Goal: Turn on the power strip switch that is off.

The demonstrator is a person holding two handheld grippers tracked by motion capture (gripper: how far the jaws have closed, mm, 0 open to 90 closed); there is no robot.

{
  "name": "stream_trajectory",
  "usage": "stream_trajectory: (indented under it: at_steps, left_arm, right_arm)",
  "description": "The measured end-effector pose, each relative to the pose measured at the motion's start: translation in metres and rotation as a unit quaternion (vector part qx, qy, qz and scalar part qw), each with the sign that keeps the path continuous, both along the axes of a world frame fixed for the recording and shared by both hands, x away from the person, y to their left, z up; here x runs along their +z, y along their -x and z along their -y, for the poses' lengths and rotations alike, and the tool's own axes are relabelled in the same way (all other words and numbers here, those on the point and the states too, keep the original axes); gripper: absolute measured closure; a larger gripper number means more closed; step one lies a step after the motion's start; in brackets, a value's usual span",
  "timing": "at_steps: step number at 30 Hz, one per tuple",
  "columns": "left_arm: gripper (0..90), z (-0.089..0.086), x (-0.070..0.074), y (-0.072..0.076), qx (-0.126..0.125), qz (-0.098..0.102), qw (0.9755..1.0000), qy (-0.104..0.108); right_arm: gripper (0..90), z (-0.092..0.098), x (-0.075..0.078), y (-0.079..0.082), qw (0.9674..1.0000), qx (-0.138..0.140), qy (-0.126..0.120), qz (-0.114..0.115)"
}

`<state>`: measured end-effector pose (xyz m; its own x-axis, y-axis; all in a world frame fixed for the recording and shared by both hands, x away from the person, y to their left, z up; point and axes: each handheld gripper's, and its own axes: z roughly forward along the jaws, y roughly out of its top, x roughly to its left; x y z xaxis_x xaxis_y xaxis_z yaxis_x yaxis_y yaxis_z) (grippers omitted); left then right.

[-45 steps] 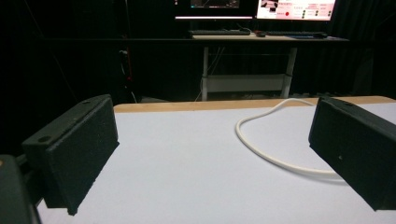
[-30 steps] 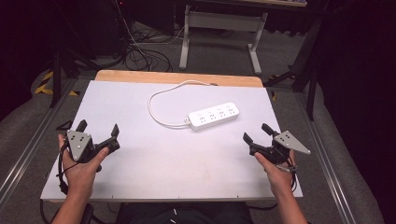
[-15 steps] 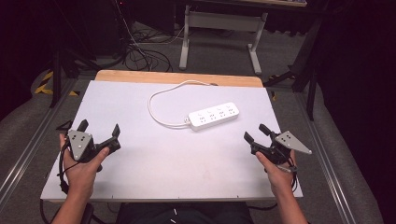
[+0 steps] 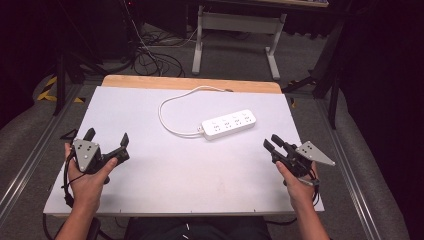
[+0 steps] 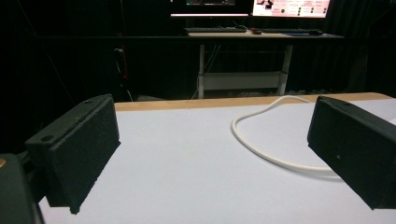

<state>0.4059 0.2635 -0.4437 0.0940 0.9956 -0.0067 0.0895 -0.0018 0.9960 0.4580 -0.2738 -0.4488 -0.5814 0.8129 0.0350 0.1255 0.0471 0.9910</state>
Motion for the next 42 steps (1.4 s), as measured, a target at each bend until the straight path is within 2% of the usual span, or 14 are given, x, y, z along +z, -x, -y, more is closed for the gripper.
stream_trajectory:
  at_steps: [4,22,34,36,37,42]
  left_arm:
    - [3.1,0.000,0.000,0.000,0.000,-0.001,1.0000,0.000]
    - [3.4,-0.001,0.000,0.002,0.002,-0.001,1.0000,0.001]
    - [3.5,-0.003,0.000,0.002,0.006,-0.003,1.0000,0.000]
    - [3.5,-0.002,0.000,0.002,0.006,-0.003,1.0000,-0.002]
    - [3.5,-0.002,-0.001,0.002,0.006,-0.003,1.0000,-0.002]
    - [3.6,-0.003,-0.001,0.002,0.008,-0.003,1.0000,-0.005]
  right_arm:
    - [70.0,-0.001,0.001,0.001,0.9999,0.006,-0.007,-0.006]
    - [89.5,-0.006,0.006,0.003,0.9993,0.028,0.019,-0.013]
    - [90.0,-0.006,0.021,0.004,0.9987,0.024,0.029,-0.036]
    - [90.0,-0.008,0.026,0.002,0.9983,0.027,0.032,-0.041]
    - [90.0,-0.010,0.030,0.000,0.9977,0.032,0.031,-0.051]
    - [90.0,-0.019,0.037,-0.005,0.9965,0.039,0.042,-0.062]
